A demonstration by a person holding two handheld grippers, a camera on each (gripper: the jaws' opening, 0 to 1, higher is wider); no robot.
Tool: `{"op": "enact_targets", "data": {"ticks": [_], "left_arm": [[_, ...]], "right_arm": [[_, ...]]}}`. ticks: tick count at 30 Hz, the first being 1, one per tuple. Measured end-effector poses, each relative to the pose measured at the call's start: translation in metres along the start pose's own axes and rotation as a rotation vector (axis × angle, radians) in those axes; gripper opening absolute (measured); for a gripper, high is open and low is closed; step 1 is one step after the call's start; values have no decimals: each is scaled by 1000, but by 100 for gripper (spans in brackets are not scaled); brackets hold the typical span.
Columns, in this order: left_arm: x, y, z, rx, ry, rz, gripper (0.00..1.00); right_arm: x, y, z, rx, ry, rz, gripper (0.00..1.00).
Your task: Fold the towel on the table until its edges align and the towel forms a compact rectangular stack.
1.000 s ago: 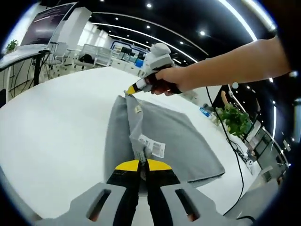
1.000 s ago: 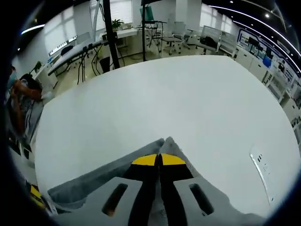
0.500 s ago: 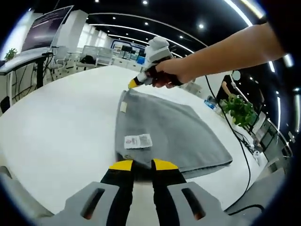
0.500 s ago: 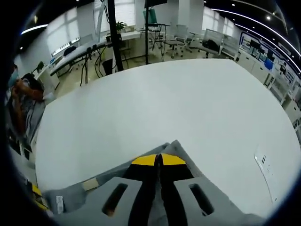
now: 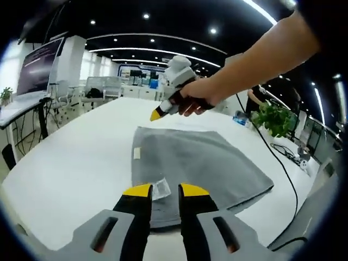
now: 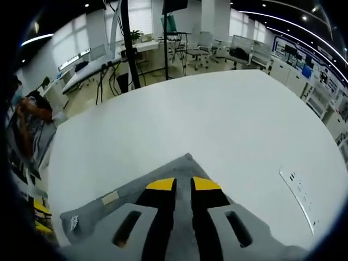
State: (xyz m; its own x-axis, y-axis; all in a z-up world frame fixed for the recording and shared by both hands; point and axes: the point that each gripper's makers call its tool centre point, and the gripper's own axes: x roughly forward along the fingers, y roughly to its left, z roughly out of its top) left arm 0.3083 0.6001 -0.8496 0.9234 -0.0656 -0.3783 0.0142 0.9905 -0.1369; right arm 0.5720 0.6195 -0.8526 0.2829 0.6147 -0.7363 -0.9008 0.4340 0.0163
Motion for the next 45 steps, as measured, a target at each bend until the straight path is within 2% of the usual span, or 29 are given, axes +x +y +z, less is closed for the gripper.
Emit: {"op": "enact_targets", "data": {"ticks": [3, 5, 8, 22, 25, 28, 38, 45], "left_arm": [[2, 3, -3, -7, 19, -8, 20], [3, 1, -11, 4, 53, -31, 21], [3, -1, -11, 27, 70, -50, 21], [3, -21, 16, 96, 61, -111, 22], [3, -25, 20, 105, 57, -119, 22], [4, -29, 25, 123, 52, -132, 22], [2, -51, 40, 165, 34, -170, 22], [3, -69, 46, 197, 30, -210, 23]], "right_arm": [[-12, 0, -3, 3, -1, -1, 13], [-18, -2, -5, -4, 4, -1, 14], [-33, -4, -8, -12, 6, -2, 14], [-90, -16, -6, -1, -40, -30, 20], [-99, -19, -3, 62, -66, -17, 22], [-108, -21, -5, 52, -65, -31, 23], [-136, -40, -24, 86, -69, -63, 24], [-155, -53, -39, 100, -74, -97, 30]]}}
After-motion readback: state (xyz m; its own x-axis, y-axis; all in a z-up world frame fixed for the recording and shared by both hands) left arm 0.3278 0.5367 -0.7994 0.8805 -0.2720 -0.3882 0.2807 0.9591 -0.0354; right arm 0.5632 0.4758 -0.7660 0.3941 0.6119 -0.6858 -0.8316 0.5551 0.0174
